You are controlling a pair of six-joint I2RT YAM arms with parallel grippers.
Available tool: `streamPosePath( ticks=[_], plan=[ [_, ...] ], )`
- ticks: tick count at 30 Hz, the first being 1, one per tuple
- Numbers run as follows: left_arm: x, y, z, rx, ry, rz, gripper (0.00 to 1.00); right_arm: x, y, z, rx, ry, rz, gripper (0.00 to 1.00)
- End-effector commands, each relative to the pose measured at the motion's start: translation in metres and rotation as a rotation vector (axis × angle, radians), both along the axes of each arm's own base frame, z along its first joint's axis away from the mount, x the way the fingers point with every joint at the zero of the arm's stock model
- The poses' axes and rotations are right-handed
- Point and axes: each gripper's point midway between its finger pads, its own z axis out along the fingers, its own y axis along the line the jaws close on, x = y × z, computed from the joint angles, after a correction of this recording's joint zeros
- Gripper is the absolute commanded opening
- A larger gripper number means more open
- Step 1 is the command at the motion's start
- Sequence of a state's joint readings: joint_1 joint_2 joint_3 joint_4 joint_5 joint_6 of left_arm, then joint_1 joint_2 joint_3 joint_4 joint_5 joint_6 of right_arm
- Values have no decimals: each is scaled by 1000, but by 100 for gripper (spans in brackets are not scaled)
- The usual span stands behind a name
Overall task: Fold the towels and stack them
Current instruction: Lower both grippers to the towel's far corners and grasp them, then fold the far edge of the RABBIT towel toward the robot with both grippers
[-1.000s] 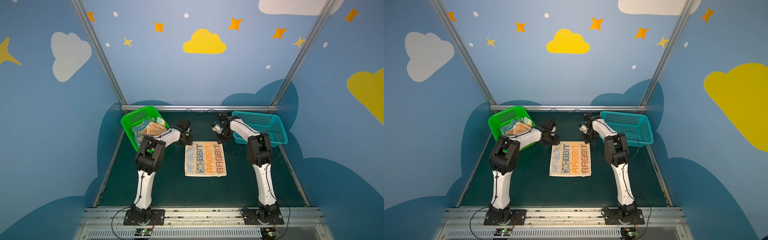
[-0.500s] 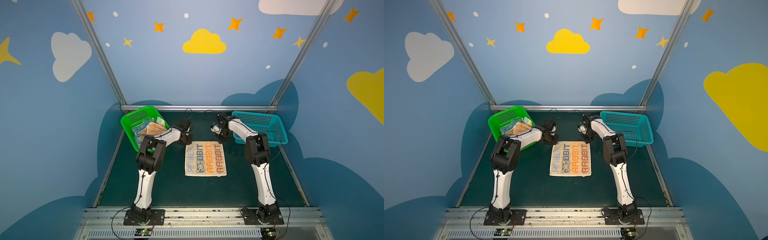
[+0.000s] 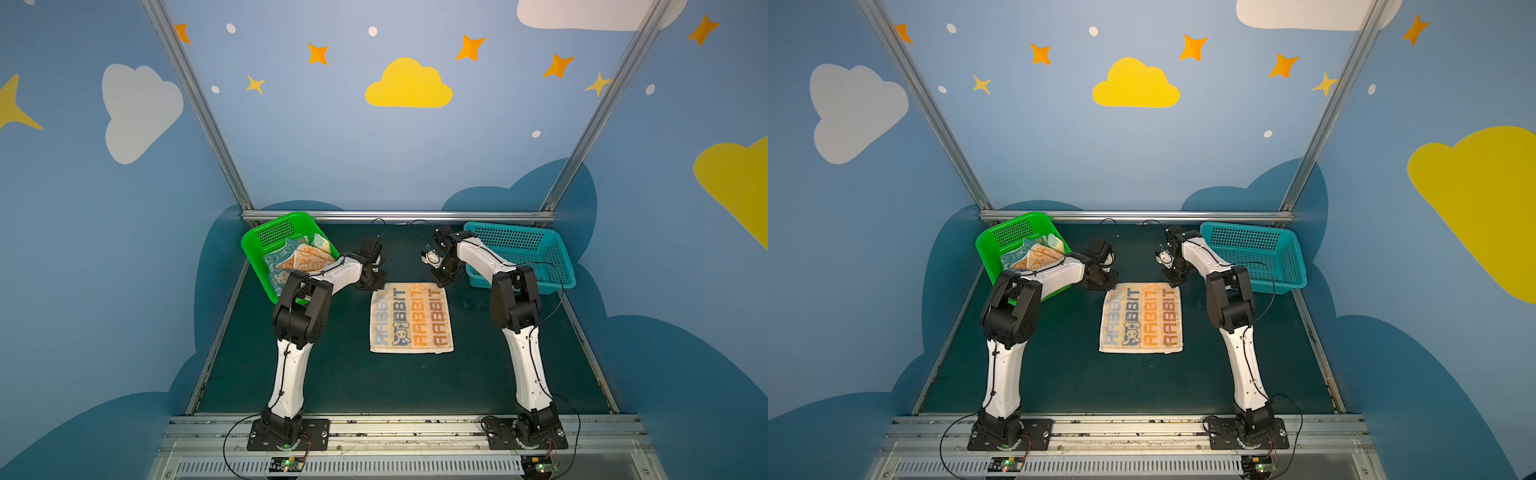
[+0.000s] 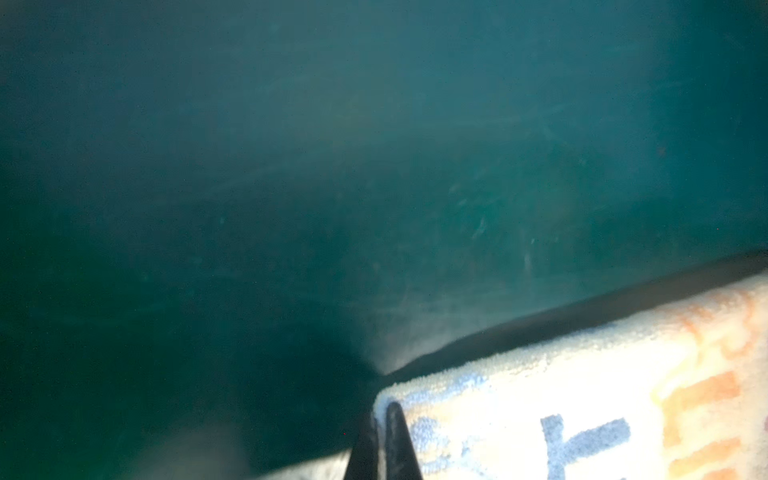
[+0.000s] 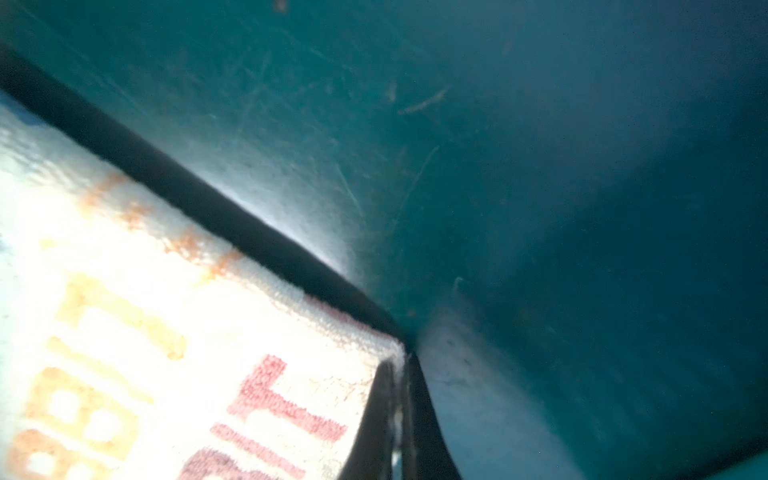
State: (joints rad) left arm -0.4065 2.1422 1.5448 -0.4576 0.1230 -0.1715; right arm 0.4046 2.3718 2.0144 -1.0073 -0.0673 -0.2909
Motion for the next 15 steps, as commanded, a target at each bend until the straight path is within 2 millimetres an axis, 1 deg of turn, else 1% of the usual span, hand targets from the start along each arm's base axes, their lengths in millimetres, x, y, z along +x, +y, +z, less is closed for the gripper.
streamPosePath(
  ticks=[1,4,6,11,13,15],
  plan=[
    [-10,9,29,26,-37,-1,4,-15,10,30,55,-15,-4,0],
    [-17,15,48,25,-74,7,4,-23,14,43,98,-38,-20,0],
    [-24,20,56,28,-85,17,4,-30,17,50,126,-41,-35,0],
    [-47,33,69,29,-107,36,4,-52,27,61,171,-44,-57,0],
    [-53,39,72,42,-120,44,4,-58,30,63,188,-49,-73,0],
    [-55,45,74,64,-138,49,4,-60,32,66,209,-61,-93,0]
  ],
)
